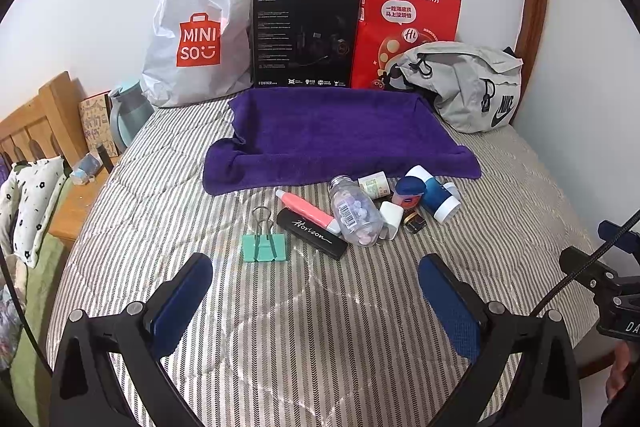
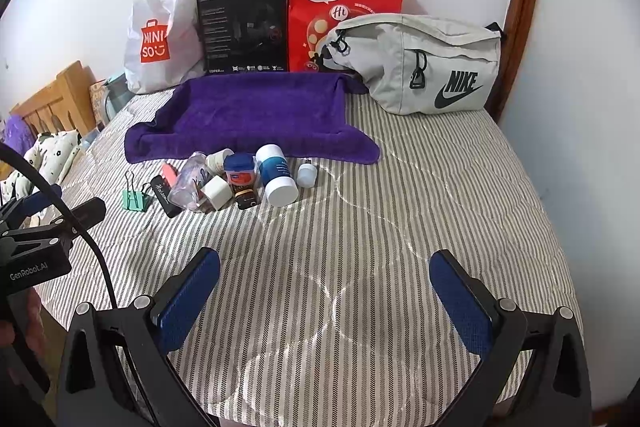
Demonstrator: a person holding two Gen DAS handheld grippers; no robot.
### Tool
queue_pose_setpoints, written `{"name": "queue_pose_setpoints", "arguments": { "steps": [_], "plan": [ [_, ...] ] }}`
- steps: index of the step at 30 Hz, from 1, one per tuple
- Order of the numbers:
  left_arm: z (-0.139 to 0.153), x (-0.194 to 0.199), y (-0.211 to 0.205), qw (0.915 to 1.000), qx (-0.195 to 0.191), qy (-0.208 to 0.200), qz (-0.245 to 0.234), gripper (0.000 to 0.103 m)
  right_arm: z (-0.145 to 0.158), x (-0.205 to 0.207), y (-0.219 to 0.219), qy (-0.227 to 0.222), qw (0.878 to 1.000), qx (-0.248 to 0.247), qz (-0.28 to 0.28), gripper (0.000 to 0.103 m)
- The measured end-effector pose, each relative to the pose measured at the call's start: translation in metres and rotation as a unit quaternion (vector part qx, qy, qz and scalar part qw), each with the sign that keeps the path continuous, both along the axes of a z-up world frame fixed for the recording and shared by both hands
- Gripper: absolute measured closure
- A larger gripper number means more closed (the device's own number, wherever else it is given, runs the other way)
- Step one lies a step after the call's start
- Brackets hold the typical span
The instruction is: Organize rigid objects
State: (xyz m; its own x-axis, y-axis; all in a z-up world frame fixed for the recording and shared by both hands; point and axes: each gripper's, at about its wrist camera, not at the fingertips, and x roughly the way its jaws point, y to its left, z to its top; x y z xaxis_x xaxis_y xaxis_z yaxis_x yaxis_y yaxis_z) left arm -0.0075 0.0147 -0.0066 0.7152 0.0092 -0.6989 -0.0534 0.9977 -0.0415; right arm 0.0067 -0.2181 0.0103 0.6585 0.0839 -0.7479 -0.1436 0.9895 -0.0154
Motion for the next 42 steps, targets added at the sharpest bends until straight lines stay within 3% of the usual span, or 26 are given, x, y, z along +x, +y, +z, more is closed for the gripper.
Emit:
{"name": "queue_pose_setpoints", "arguments": {
  "steps": [42],
  "plan": [
    [0.0073, -0.0018, -0.0029, 0.9999, 0.007, -0.007, 0.003, 0.000, 0.0035, -0.0062, 0.0015, -0.003, 1.000, 0.003, 0.006, 0.000]
  ]
}}
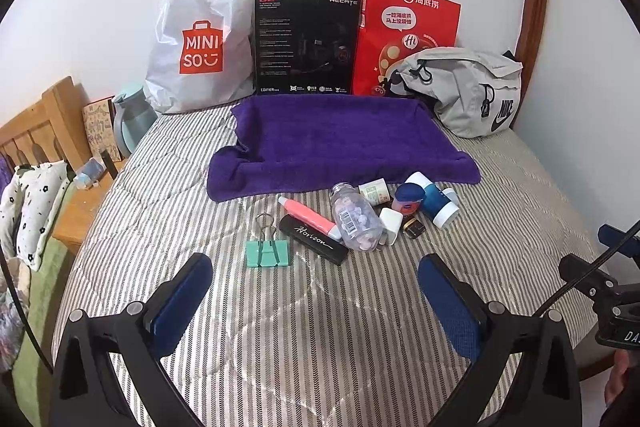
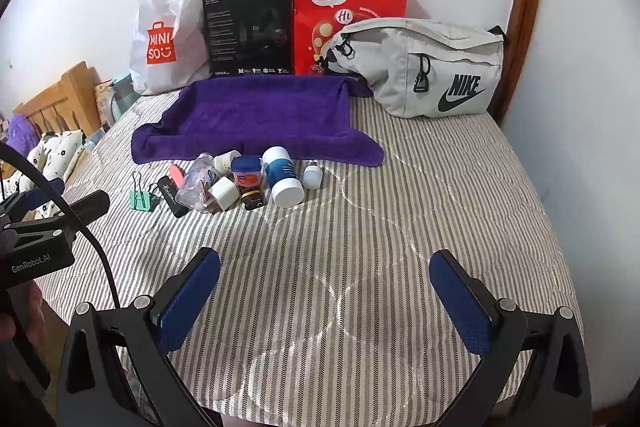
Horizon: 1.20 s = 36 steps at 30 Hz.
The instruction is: Organize rigid objects
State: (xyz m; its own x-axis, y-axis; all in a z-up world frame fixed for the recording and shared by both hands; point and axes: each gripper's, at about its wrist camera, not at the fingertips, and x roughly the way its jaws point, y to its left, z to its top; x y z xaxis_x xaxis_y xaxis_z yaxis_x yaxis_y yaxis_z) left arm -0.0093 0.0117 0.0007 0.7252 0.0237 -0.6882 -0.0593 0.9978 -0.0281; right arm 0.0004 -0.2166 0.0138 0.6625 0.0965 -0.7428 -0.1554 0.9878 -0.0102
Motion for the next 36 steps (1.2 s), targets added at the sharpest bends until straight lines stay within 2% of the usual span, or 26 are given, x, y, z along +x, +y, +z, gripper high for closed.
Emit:
{"name": "queue_pose_setpoints", "arguments": {
  "steps": [24, 31, 36],
  "plan": [
    [0.002, 0.001, 0.007, 1.0000, 0.001, -0.001, 0.008, 0.000, -0.004, 0.004, 0.001, 0.004, 1.000, 0.001, 0.003, 0.000],
    [-0.011, 0.009, 0.021, 0.9996, 0.004, 0.010, 0.025, 0.000, -0.014, 0.011, 0.001, 0.015, 1.000, -0.004, 0.001, 0.000],
    [-0.033, 0.023, 0.040, 0.9982, -0.003, 0.038, 0.047, 0.000, -0.022, 0.016, 0.002, 0.023, 1.000, -0.006, 0.003, 0.000]
  ]
}}
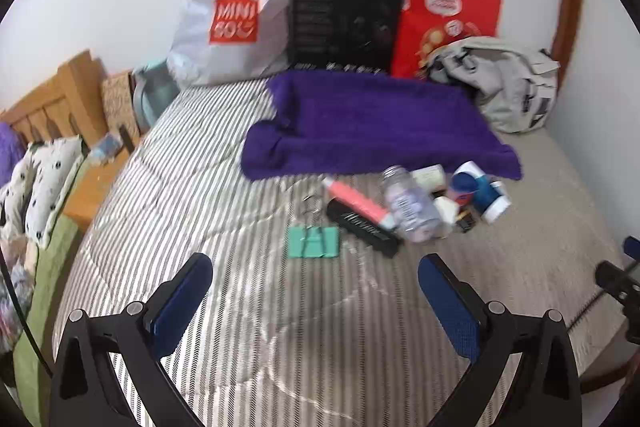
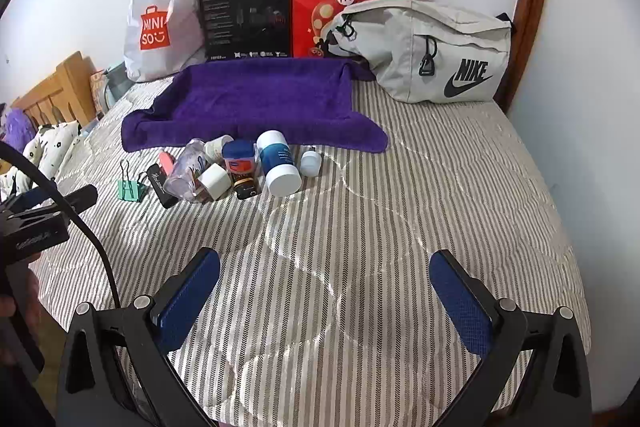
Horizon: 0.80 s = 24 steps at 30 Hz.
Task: Organize rigid objects
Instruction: 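Grasp the green binder clip with the left tool while the right tool grasps a small white container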
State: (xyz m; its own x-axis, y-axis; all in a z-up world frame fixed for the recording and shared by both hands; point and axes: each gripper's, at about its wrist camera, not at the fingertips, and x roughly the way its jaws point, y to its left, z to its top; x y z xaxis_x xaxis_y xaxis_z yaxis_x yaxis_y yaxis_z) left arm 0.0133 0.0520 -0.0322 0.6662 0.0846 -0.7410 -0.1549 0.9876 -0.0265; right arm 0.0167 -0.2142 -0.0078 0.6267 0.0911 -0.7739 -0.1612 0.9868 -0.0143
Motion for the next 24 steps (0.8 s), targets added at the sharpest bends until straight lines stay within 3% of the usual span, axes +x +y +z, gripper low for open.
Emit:
{"name": "queue_pose_setpoints", "arguments": {
  "steps": [6, 14, 24],
  "plan": [
    [-0.029, 0.025, 0.018, 0.9994, -0.020, 0.025, 0.011, 0.000, -0.012, 0.009, 0.001, 0.012, 1.000, -0.004, 0.006, 0.000],
    [-0.061, 0.059, 0.016, 0.9986, -0.013, 0.050, 0.006, 0.002, -0.030, 0.028, -0.002, 0.036, 0.999, -0.002, 0.007, 0.000],
    [-0.071, 0.068, 0.012, 0.9985, 0.010, 0.051, -0.018, 0.026, -0.043, 0.054, -0.007, 0.052, 0.999, -0.003, -0.002, 0.000]
  ]
}}
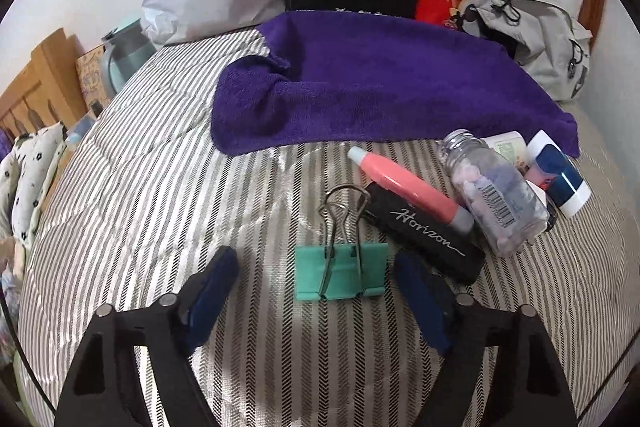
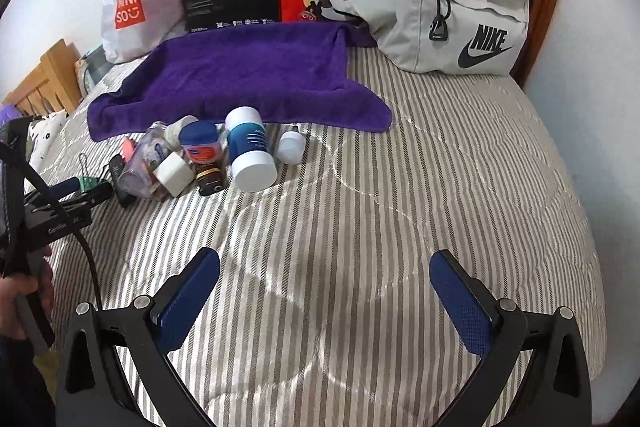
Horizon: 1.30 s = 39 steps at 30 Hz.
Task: Organize rigid objects
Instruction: 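Grasp the green binder clip with the left tool while the right tool grasps a small white container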
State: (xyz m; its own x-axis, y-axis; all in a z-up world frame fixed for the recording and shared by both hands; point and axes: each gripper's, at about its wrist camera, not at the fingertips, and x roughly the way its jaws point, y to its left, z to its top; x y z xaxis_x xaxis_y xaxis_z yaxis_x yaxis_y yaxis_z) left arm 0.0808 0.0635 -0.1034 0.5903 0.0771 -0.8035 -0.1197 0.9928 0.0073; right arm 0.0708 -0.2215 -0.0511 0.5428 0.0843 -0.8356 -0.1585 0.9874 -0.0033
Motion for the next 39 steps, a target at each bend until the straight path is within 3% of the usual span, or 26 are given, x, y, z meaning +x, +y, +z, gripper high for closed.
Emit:
{"name": "queue_pose_setpoints", "arguments": {
  "steps": [2, 4, 6, 13, 21, 25, 30, 32, 33, 39],
  "plan": [
    [0.001, 0.000, 0.000, 1.0000, -0.001, -0.002, -0.009, 0.033, -0.003, 0.007, -0.001, 0.000, 1.000, 0.001, 0.000, 0.000],
    [0.003, 0.000, -0.002, 0.9998, -0.002, -0.005, -0.018, 0.053, -0.006, 0.016, -0.004, 0.003, 1.000, 0.004, -0.003, 0.000],
    [0.005, 0.001, -0.003, 0.9997, -0.005, -0.005, -0.025, 0.062, -0.008, 0.027, -0.008, 0.003, 1.000, 0.015, -0.005, 0.000],
    [0.004, 0.000, -0.004, 0.9997, -0.005, -0.011, -0.022, 0.063, -0.019, 0.077, -0.013, 0.005, 0.999, 0.045, -0.016, 0.001],
    [0.004, 0.000, -0.005, 0.9996, -0.005, -0.015, -0.025, 0.063, -0.039, 0.112, 0.009, 0.018, 0.999, 0.032, 0.008, 0.011],
    [0.004, -0.001, -0.003, 0.9995, -0.009, -0.016, -0.027, 0.063, -0.051, 0.120, 0.019, 0.027, 0.999, 0.019, 0.024, 0.025],
    [0.003, -0.001, -0.003, 0.9994, -0.009, -0.018, -0.028, 0.063, -0.051, 0.116, 0.021, 0.007, 0.999, 0.009, 0.030, 0.037],
    [0.003, -0.001, -0.003, 0.9994, -0.008, -0.018, -0.027, 0.063, -0.050, 0.115, 0.013, 0.008, 1.000, 0.008, 0.025, 0.056],
    [0.003, -0.001, -0.003, 0.9994, -0.008, -0.018, -0.027, 0.063, -0.049, 0.115, 0.011, 0.009, 1.000, 0.005, 0.024, 0.059],
    [0.003, -0.002, -0.004, 0.9994, -0.007, -0.019, -0.028, 0.063, -0.050, 0.115, 0.010, 0.003, 1.000, 0.000, 0.030, 0.063]
  ]
}}
